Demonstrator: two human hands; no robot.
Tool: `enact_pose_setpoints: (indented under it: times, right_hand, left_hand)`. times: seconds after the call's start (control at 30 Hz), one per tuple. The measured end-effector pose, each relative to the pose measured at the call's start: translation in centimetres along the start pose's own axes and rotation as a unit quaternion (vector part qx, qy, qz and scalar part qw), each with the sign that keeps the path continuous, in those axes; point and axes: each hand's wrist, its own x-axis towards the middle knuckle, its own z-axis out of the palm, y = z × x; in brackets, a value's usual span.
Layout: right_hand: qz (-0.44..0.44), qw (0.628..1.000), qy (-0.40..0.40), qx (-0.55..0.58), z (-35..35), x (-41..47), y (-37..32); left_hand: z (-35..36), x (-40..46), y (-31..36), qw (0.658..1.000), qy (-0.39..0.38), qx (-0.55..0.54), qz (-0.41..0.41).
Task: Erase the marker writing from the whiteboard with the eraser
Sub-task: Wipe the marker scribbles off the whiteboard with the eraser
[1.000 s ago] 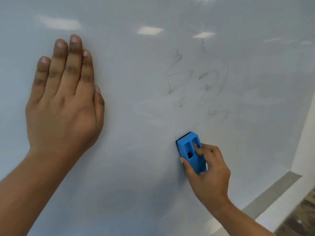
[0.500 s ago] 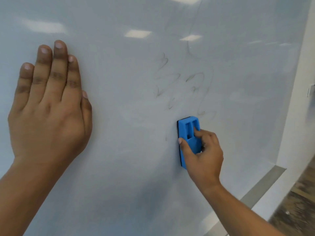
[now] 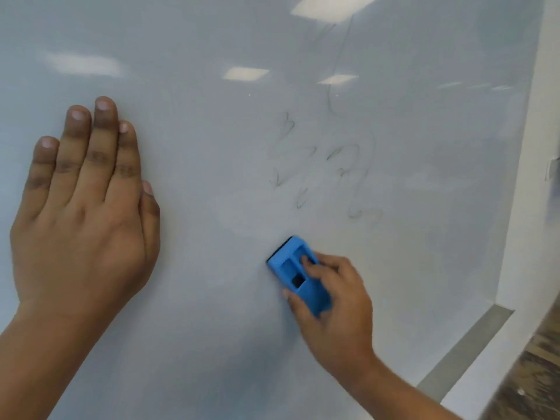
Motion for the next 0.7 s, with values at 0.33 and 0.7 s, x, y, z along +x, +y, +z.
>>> enact_pose_setpoints:
  times: [0.33, 0.7]
  right_hand:
    - [0.218, 0.973, 0.074, -0.019, -5.8, 5.8, 13.0]
    - [-0.11, 0.983, -0.137, -0.048, -3.2, -1.3, 6.5]
  left_hand:
    - [-0.3, 0.2, 0.4, 1.0, 0.001, 0.01, 0.008]
    - [1.9, -0.3, -1.8, 1.0, -0.008, 0.008, -0.013]
